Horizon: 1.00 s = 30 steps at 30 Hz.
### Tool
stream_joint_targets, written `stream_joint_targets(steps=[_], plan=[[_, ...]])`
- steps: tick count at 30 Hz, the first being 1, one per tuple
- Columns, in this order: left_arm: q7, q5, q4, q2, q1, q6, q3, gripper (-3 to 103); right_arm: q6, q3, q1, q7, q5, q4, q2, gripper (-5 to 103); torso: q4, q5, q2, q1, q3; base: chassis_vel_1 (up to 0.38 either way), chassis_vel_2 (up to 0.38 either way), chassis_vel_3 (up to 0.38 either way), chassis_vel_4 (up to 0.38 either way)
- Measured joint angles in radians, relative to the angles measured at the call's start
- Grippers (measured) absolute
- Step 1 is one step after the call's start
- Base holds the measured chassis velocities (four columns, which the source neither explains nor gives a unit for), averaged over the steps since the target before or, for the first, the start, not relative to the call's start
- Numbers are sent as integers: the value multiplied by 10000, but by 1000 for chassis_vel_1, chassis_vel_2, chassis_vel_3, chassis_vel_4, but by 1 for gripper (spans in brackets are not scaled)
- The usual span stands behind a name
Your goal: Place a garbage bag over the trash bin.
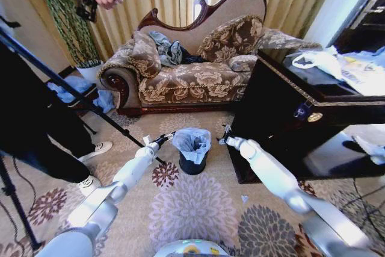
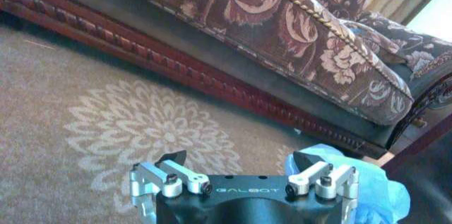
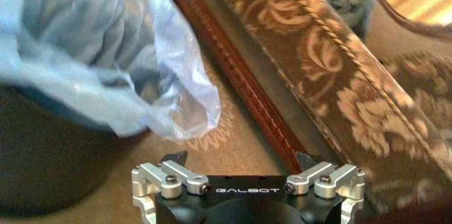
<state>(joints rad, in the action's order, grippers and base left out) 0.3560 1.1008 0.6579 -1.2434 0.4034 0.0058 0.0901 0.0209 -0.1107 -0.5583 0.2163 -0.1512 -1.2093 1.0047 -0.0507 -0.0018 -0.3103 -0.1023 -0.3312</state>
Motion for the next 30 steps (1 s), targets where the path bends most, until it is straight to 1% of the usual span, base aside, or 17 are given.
stream_joint_targets(steps=[4, 5, 9, 10, 11, 13, 15, 16, 20, 22, 23, 24, 25, 26, 27, 29, 30], plan=[[-268, -6, 742, 271, 263, 153, -219, 100, 968, 735, -1180, -249, 1907, -1728, -474, 100, -3, 1, -1, 0, 0, 0, 0, 0, 0], [-268, -6, 742, 271, 263, 153, -219, 100, 968, 735, -1180, -249, 1907, -1728, -474, 100, -3, 1, -1, 0, 0, 0, 0, 0, 0], [-460, 168, 1547, 885, 574, 343, -354, 100, 1939, 1427, -2619, -326, 4175, -3331, -970, 100, 2, 2, -1, 0, 1, 0, 0, 0, 0], [-460, 168, 1547, 885, 574, 343, -354, 100, 1939, 1427, -2619, -326, 4175, -3331, -970, 100, 2, 2, -1, 0, 1, 0, 0, 0, 0], [-509, 206, 1747, 1032, 675, 374, -402, 100, 2146, 1659, -3102, -330, 4764, -3705, -1089, 103, 1, 4, -1, 0, 1, 0, 0, 0, 0], [-602, 342, 2182, 1286, 906, 428, -459, 99, 2375, 2101, -3983, -346, 5843, -4289, -1188, 100, -3, -2, -1, 0, 1, 0, 0, 0, 0], [-647, 395, 2327, 1362, 980, 447, -471, 99, 2375, 2266, -4274, -366, 6104, -4434, -1168, 96, -4, -2, -2, 0, 1, 0, 0, 0, 0], [-774, 490, 2699, 1534, 1168, 489, -530, 99, 2234, 2600, -4823, -390, 6431, -4691, -1032, 99, -3, 2, -2, 0, 2, 0, 0, 0, 0], [-965, 606, 3321, 1795, 1436, 554, -597, 99, 1846, 2904, -5535, -334, 6439, -5012, -817, 99, 0, -2, -2, 0, 0, 0, 0, 0, 0], [-1141, 747, 3979, 2115, 1674, 627, -648, 99, 982, 3105, -6313, 29, 5777, -5197, -586, 99, -1, 2, -2, 0, 1, 0, 0, 0, 0], [-1141, 747, 3979, 2115, 1674, 627, -648, 99, 982, 3105, -6313, 29, 5777, -5197, -586, 99, -1, 2, -2, 0, 1, 0, 0, 0, 0], [-1180, 752, 4168, 2211, 1735, 634, -657, 99, 591, 3106, -6542, 112, 5469, -5231, -523, 99, -1, 3, -2, 0, 1, 0, 0, 0, 0], [-1257, 732, 4495, 2379, 1831, 633, -667, 99, -180, 3012, -6907, 214, 4894, -5244, -380, 100, -3, 0, -2, 0, 1, 0, 0, 0, 0], [-1322, 731, 4664, 2451, 1874, 633, -676, 99, -531, 2895, -7046, 201, 4601, -5237, -275, 102, -4, 1, -2, 0, 1, 0, 0, 0, 0], [-1322, 731, 4664, 2451, 1874, 633, -676, 99, -531, 2895, -7046, 201, 4601, -5237, -275, 102, -4, 1, -2, 0, 1, 0, 0, 0, 0], [-1479, 563, 5044, 2592, 1924, 616, -673, 98, -1257, 2372, -7125, -271, 4127, -5008, 36, 100, -2, -2, -2, 0, 1, 0, 0, 0, 0], [-1479, 563, 5044, 2592, 1924, 616, -673, 98, -1257, 2372, -7125, -271, 4127, -5008, 36, 100, -2, -2, -2, 0, 1, 0, 0, 0, 0]])
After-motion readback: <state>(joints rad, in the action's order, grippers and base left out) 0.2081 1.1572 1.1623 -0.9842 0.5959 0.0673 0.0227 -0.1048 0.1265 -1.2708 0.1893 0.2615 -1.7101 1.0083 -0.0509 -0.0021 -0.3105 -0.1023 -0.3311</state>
